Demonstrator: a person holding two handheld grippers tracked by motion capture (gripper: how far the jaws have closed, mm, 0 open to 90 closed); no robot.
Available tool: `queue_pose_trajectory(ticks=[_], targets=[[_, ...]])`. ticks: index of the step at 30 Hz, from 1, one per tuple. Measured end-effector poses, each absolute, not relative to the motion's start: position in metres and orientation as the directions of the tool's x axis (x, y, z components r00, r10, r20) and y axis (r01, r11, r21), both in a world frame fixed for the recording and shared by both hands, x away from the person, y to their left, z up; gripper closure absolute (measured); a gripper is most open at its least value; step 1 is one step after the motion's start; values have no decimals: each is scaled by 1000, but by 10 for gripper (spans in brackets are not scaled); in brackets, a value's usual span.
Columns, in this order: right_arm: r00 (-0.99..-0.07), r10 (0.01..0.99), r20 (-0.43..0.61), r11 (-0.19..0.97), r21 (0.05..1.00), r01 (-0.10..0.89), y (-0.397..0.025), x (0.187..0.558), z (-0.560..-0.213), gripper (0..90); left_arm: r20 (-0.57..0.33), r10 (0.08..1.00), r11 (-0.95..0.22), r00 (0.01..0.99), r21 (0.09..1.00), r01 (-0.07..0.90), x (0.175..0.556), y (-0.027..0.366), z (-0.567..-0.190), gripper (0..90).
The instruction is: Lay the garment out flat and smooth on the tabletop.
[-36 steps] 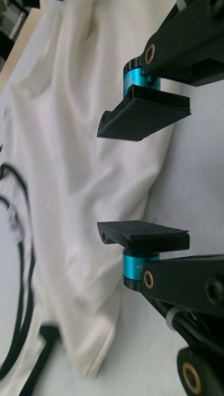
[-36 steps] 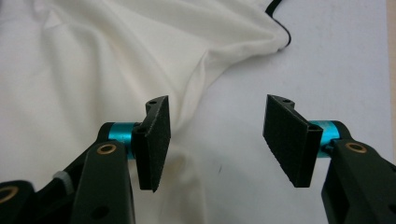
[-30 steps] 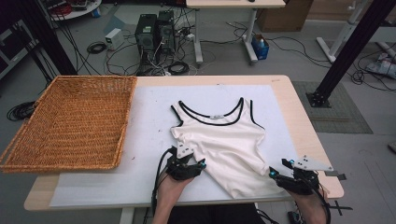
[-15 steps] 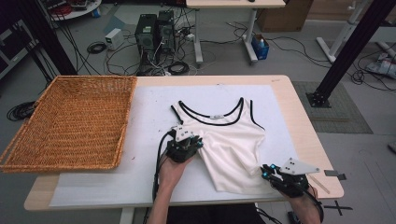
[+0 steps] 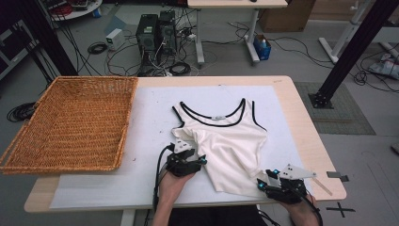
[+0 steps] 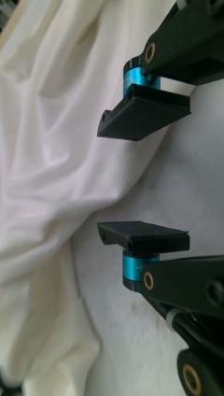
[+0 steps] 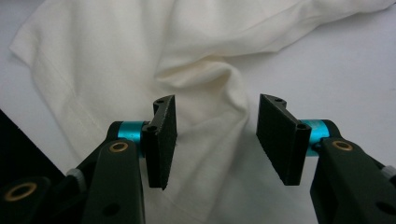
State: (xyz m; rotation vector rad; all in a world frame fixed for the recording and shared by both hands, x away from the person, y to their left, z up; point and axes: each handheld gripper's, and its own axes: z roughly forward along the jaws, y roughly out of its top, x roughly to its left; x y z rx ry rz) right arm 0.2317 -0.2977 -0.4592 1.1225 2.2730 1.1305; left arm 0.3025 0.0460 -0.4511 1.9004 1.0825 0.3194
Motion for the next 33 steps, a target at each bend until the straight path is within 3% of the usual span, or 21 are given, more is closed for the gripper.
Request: queue_pose_trajectory(ticks=[4, 6, 8, 19, 20, 23, 27, 33], targets=[[-627, 778, 40, 353, 798, 488, -293, 231, -460, 726, -158, 784, -271, 600, 783, 560, 309, 33, -452, 512], [-644, 765, 33, 364, 802, 473, -291, 230, -460, 820, -167, 758, -278, 630, 791, 545, 309, 33, -452, 729], [-654, 756, 34, 366, 806, 465, -291, 229, -461, 859, -177, 747, -267, 640, 803, 533, 306, 35, -450, 866], [-631, 770, 99, 267, 847, 459, -324, 197, -446, 878, -217, 650, -191, 729, 881, 433, 247, 76, -421, 857], [-622, 776, 107, 254, 849, 464, -327, 194, -445, 865, -212, 651, -194, 729, 882, 430, 242, 79, -422, 810], [-576, 813, 82, 262, 832, 489, -331, 192, -448, 691, -165, 702, -222, 693, 874, 432, 235, 85, -425, 620], [-591, 805, 47, 293, 834, 467, -318, 201, -442, 588, -161, 759, -180, 631, 879, 442, 236, 94, -426, 550], [-752, 659, 22, 386, 848, 363, -262, 221, -426, 457, -168, 830, -112, 532, 884, 454, 240, 108, -425, 507]])
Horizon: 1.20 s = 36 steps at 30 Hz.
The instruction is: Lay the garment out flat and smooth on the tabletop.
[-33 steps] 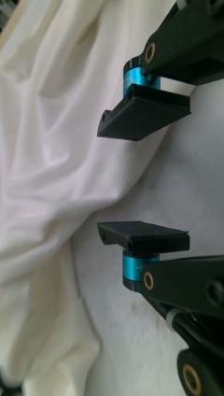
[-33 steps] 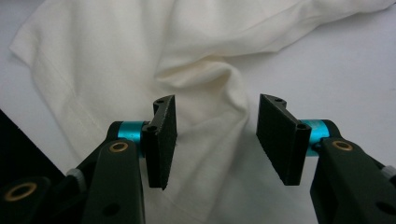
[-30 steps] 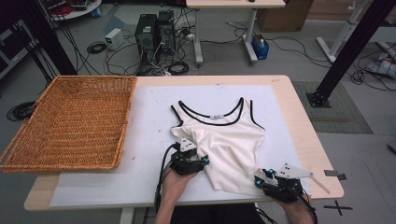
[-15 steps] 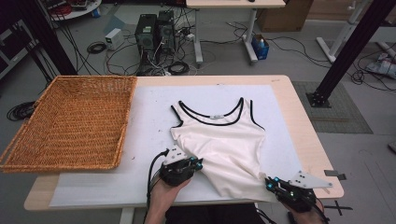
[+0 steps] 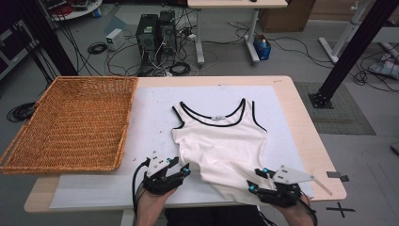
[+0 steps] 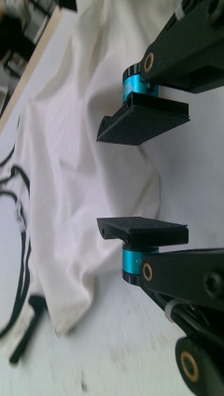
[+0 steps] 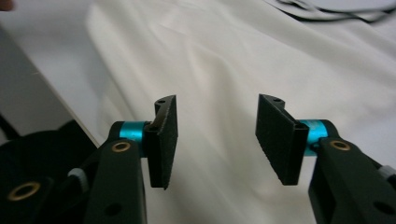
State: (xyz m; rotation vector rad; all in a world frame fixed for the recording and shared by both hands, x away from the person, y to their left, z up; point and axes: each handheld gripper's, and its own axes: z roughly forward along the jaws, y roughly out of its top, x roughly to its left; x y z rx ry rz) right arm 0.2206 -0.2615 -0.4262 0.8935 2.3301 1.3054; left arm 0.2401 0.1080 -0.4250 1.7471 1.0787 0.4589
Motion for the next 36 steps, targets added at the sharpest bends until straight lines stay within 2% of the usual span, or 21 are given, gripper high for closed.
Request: queue_pose_trajectory(ticks=[3, 5, 7, 9, 11, 12, 14, 18, 19, 22, 24, 27, 29, 30, 33, 34, 36], targets=[[-814, 580, 1, 445, 837, 318, -228, 232, -425, 434, -182, 858, -76, 481, 880, 469, 239, 118, -426, 500], [-848, 530, -4, 486, 821, 300, -209, 241, -430, 484, -191, 870, -56, 454, 878, 476, 237, 124, -426, 499], [-879, 477, 6, 522, 803, 288, -195, 249, -437, 625, -192, 877, -48, 441, 878, 476, 234, 129, -426, 499], [-892, 450, -41, 582, 771, 257, -184, 257, -445, 773, -187, 882, -49, 434, 877, 477, 232, 133, -426, 499], [-889, 453, -67, 585, 775, 240, -183, 261, -444, 883, -180, 885, -52, 429, 878, 475, 231, 136, -425, 499], [-877, 474, -77, 574, 782, 242, -185, 264, -442, 900, -183, 886, -47, 425, 877, 477, 231, 137, -425, 499], [-843, 529, -95, 537, 807, 246, -193, 272, -435, 900, -185, 889, -43, 420, 878, 477, 231, 138, -425, 499], [-768, 637, -66, 432, 856, 284, -223, 289, -418, 900, -179, 886, -48, 427, 881, 470, 234, 136, -423, 499], [-775, 630, -48, 418, 862, 286, -231, 291, -414, 868, -174, 885, -55, 432, 882, 469, 235, 136, -422, 499], [-811, 585, -4, 416, 860, 296, -231, 291, -415, 644, -178, 885, -50, 429, 881, 470, 237, 135, -422, 499], [-846, 533, 22, 433, 852, 295, -223, 289, -419, 543, -176, 888, -53, 426, 879, 473, 238, 136, -422, 499], [-874, 485, 22, 466, 839, 280, -202, 288, -423, 450, -180, 891, -46, 416, 877, 477, 240, 137, -422, 499], [-899, 436, 37, 502, 819, 277, -181, 289, -427, 427, -175, 894, -50, 413, 876, 480, 240, 138, -421, 499], [-912, 410, 28, 529, 807, 263, -169, 288, -431, 461, -175, 895, -48, 411, 877, 478, 240, 138, -420, 499], [-927, 374, -35, 592, 778, 209, -150, 283, -439, 771, -169, 898, -48, 406, 880, 473, 239, 140, -419, 499], [-925, 375, -62, 605, 772, 193, -148, 282, -440, 827, -168, 899, -48, 405, 880, 472, 238, 141, -418, 499], [-909, 411, -74, 588, 783, 202, -152, 286, -438, 861, -165, 902, -48, 400, 881, 471, 236, 144, -418, 499]])
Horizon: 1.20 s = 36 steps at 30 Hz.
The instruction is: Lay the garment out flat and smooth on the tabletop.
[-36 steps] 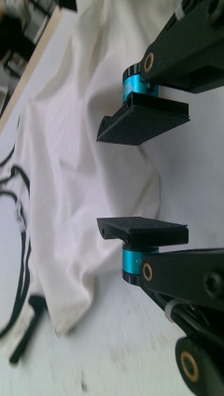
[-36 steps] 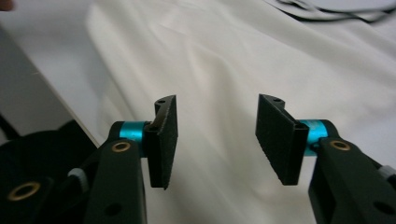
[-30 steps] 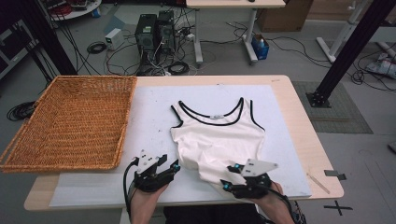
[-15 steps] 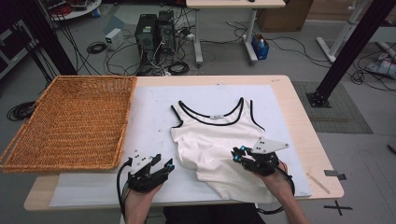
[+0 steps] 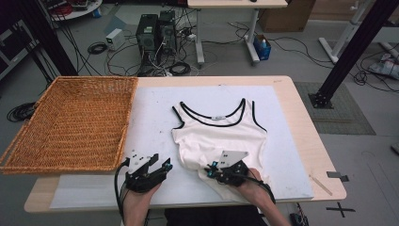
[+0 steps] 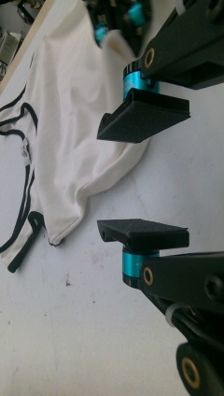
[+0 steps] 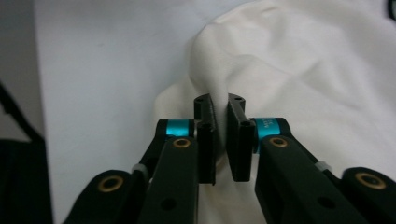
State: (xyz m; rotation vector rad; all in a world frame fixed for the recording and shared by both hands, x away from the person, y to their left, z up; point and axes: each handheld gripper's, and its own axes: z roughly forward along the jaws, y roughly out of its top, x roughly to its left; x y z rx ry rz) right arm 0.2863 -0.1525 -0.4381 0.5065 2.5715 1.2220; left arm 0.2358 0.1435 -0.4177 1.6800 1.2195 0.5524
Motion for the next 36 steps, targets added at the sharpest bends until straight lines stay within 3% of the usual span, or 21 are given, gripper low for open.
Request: queue_pose_trajectory(ticks=[7, 10, 13, 14, 16, 18, 21, 26, 30, 36], targets=[[-720, 692, -53, 423, 838, 345, -214, 327, -421, 868, -154, 896, -64, 416, 883, 464, 239, 145, -415, 499], [-657, 750, -76, 418, 825, 380, -237, 342, -422, 857, -142, 883, -89, 447, 885, 457, 246, 137, -414, 499], [-598, 794, -108, 444, 775, 449, -250, 353, -432, 696, -127, 858, -128, 497, 885, 448, 257, 123, -412, 499], [-583, 806, -102, 436, 768, 469, -255, 355, -435, 604, -126, 845, -139, 519, 886, 441, 261, 117, -411, 499], [-535, 842, -70, 384, 775, 503, -268, 352, -436, 524, -118, 813, -169, 570, 889, 426, 272, 102, -409, 499], [-509, 860, -38, 332, 800, 500, -278, 345, -433, 453, -110, 789, -195, 605, 889, 415, 279, 91, -409, 499], [-519, 855, -9, 296, 830, 473, -292, 327, -427, 435, -105, 748, -229, 655, 886, 403, 295, 68, -412, 498], [-549, 835, -38, 333, 829, 449, -306, 293, -430, 409, -75, 694, -287, 717, 883, 370, 326, 31, -421, 511], [-539, 842, -28, 316, 835, 450, -316, 276, -433, 399, -79, 644, -315, 761, 879, 357, 346, 3, -425, 663], [-528, 849, -11, 296, 839, 458, -326, 264, -437, 385, -95, 607, -378, 789, 839, 391, 369, -24, -434, 735]])
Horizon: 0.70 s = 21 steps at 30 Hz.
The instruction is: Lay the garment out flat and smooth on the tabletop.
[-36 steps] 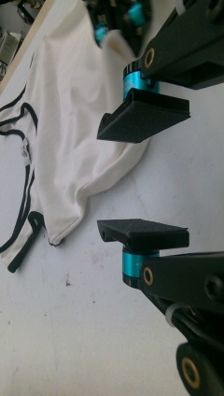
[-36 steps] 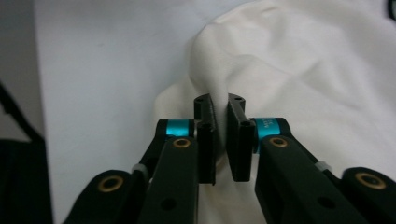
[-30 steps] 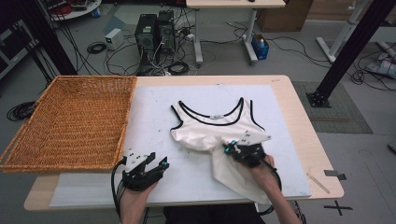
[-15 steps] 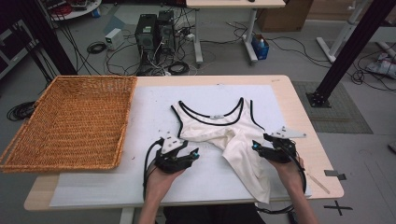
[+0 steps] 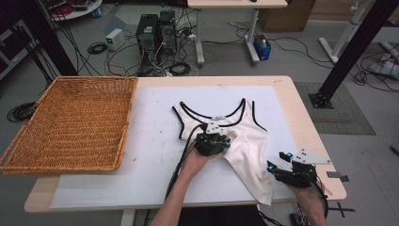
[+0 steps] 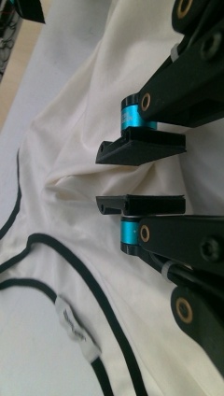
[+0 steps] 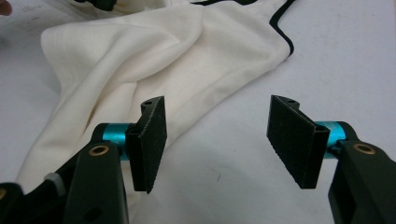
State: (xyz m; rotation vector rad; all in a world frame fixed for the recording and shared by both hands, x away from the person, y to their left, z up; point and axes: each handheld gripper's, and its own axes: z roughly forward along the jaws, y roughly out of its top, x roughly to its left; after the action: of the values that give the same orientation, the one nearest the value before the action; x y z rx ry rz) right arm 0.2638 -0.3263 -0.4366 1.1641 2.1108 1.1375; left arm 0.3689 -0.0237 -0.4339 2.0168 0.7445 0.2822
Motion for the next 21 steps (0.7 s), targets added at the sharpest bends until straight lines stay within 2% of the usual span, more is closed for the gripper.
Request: queue_pose_trajectory(ticks=[7, 9, 11, 13, 16, 21], targets=[[-527, 850, -5, 291, 838, 462, -330, 263, -437, 378, -155, 611, -396, 776, 789, 470, 379, -34, -446, 727], [-531, 847, 4, 290, 834, 469, -328, 262, -437, 374, -149, 602, -418, 784, 778, 469, 378, -36, -448, 714], [-538, 843, 2, 297, 832, 469, -326, 263, -437, 372, -153, 591, -422, 792, 778, 465, 377, -36, -447, 843], [-546, 838, -2, 307, 830, 467, -323, 263, -437, 372, -141, 608, -417, 781, 781, 465, 373, -32, -440, 866], [-552, 834, 3, 301, 835, 460, -320, 261, -435, 372, -125, 620, -373, 775, 822, 431, 358, -13, -423, 870], [-566, 825, 8, 301, 840, 451, -315, 253, -435, 371, -95, 660, -321, 745, 861, 394, 313, 40, -399, 868]])
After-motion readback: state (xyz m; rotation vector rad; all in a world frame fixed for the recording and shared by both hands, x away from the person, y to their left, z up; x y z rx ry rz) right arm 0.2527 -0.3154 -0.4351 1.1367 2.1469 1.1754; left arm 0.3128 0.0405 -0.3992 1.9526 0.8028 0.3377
